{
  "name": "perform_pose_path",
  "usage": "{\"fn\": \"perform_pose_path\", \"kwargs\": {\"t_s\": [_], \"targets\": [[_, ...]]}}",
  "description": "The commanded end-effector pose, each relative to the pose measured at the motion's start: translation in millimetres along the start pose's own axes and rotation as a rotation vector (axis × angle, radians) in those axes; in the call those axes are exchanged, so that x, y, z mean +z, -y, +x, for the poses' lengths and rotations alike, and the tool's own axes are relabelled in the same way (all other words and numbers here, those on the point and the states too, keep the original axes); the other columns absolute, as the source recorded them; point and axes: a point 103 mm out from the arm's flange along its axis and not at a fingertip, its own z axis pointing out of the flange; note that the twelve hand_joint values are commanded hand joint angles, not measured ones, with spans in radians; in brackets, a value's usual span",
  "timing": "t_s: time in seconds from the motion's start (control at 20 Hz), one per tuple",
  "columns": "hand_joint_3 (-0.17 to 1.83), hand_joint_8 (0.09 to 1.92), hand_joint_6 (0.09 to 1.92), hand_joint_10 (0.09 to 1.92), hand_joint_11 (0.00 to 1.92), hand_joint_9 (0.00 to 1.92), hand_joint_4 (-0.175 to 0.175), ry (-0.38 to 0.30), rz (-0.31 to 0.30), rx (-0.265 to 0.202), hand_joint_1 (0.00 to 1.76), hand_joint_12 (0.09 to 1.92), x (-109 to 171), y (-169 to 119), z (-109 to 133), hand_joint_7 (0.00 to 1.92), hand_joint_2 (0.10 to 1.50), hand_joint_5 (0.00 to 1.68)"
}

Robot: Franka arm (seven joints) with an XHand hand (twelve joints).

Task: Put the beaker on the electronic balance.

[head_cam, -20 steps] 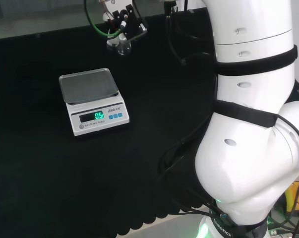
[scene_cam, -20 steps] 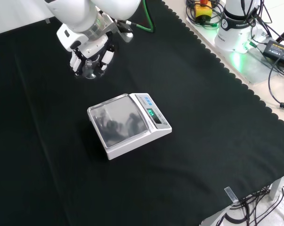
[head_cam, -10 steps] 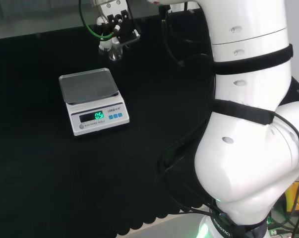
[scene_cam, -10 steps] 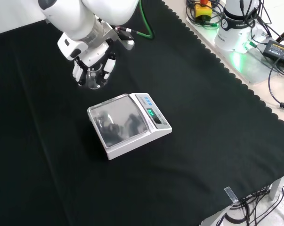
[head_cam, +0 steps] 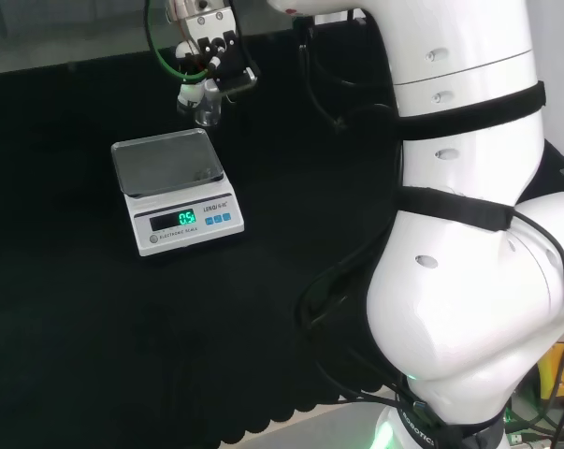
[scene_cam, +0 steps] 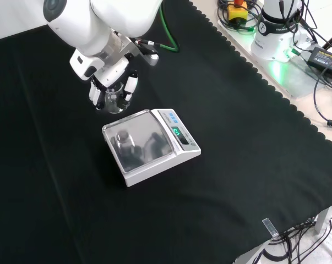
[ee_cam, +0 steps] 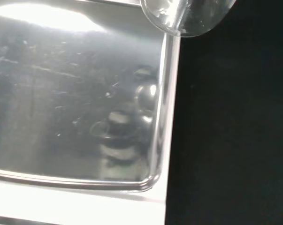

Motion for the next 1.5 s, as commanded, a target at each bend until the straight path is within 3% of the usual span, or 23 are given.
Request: {"fn": "perform_pose_path", "kwargs": {"t_s": [0.05,0.65,1.05,1.3,1.35,1.5], "targets": [[-0.17,0.77,0.57,0.27,1.42,1.03,-0.175,-0.001,0.013,-0.031,1.11,0.62,8.2,4.6,17.3,0.52,1.14,0.56],[-0.17,0.77,0.53,0.27,1.41,1.01,-0.175,0.050,0.043,-0.087,1.10,0.62,23.4,12.6,59.5,0.51,1.14,0.54],[-0.17,0.77,0.52,0.27,1.41,1.01,-0.175,0.072,0.041,-0.120,1.08,0.62,34.4,2.8,80.9,0.50,1.14,0.54],[-0.17,0.78,0.50,0.28,1.38,0.99,-0.175,0.074,0.047,-0.131,1.07,0.63,47.6,-5.2,87.6,0.50,1.14,0.55],[-0.17,0.78,0.49,0.29,1.37,0.99,-0.175,0.070,0.047,-0.135,1.07,0.64,51.3,7.1,69.0,0.50,1.14,0.55],[-0.17,0.78,0.47,0.31,1.33,0.97,-0.175,0.080,0.051,-0.142,1.06,0.67,56.1,14.1,58.9,0.50,1.14,0.56]]}}
